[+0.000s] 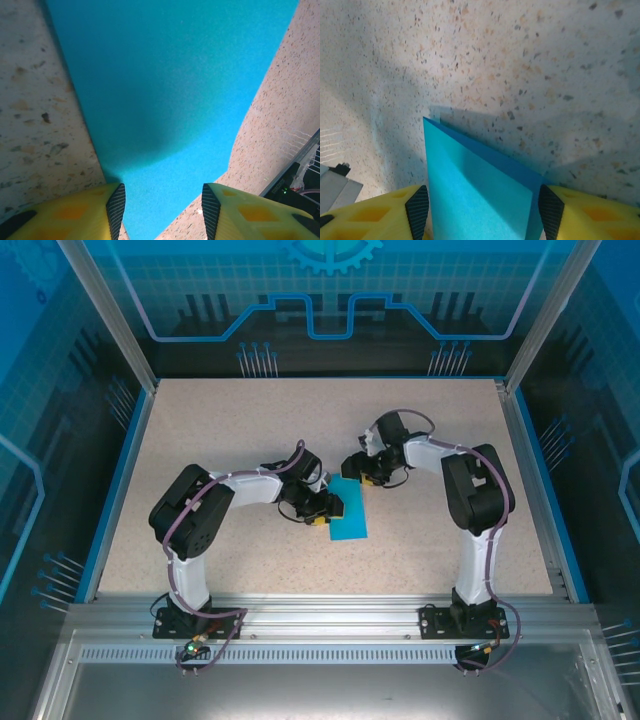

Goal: Fold a paper plane with a square sheet of paper (fold left side to right side)

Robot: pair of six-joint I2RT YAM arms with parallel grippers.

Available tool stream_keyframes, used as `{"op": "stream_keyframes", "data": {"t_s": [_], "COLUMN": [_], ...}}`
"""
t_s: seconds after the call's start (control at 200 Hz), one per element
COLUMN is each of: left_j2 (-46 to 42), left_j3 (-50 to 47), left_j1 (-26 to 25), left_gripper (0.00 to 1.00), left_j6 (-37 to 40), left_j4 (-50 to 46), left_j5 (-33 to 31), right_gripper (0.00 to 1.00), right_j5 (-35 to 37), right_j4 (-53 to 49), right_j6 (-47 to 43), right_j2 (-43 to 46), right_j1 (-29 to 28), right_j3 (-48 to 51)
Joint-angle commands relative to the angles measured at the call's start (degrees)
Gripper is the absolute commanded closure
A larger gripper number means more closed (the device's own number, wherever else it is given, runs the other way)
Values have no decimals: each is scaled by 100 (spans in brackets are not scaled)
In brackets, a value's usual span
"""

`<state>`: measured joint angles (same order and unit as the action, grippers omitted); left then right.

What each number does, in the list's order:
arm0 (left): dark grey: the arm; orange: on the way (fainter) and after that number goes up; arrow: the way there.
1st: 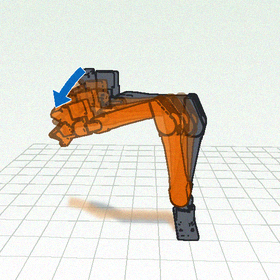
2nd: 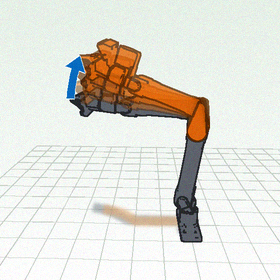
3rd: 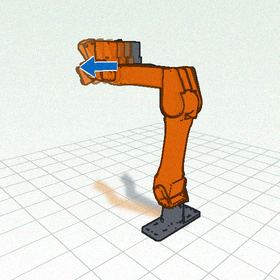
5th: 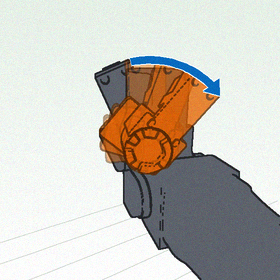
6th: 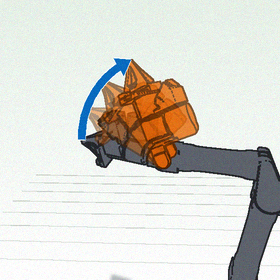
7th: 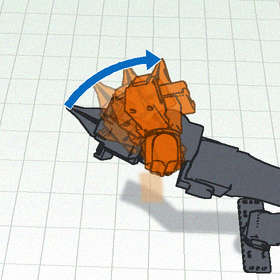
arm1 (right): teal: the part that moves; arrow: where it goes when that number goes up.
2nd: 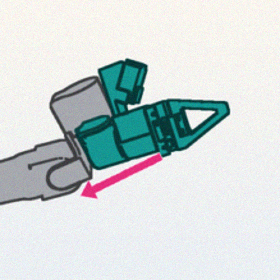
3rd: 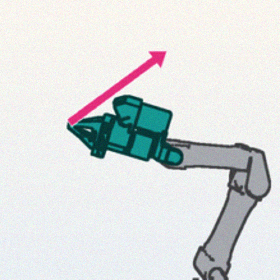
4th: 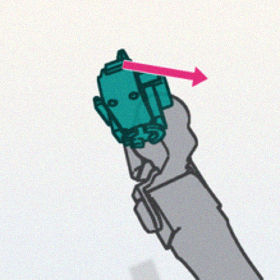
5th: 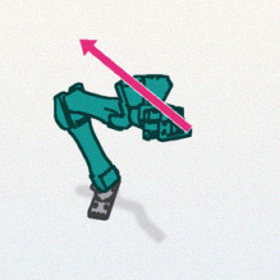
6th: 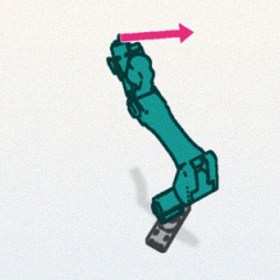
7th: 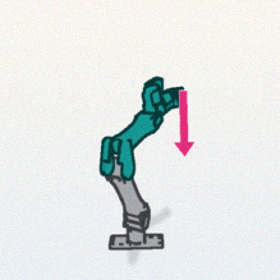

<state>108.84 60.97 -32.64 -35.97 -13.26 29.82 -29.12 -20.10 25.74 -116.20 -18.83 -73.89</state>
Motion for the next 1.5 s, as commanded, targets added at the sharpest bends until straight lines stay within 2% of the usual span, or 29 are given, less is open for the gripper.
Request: {"op": "stream_keyframes", "data": {"t_s": [0.0, 0.91, 1.25, 1.4, 1.496], "left_j2": [-12, -3, -180, -474, -721], "left_j3": [-138, -108, -182, -257, -292], "left_j1": [-39, -33, -35, -36, -36], "left_gripper": [51, 51, 51, 48, 43], "left_j6": [30, 41, 72, 124, 212], "left_j4": [-212, -221, -97, 43, 41], "left_j5": [-167, -175, -157, -152, -178], "right_gripper": [37, 34, 34, 34, 34], "right_j5": [-197, -166, -120, -87, -173], "right_j4": [122, -343, -293, -309, -293], "right_j6": [-104, -491, -565, -613, -596], "right_j2": [255, 458, 408, 319, 261], "right_j1": [-77, -138, -167, -141, -125], "right_j3": [198, -213, 102, 68, 24]}}
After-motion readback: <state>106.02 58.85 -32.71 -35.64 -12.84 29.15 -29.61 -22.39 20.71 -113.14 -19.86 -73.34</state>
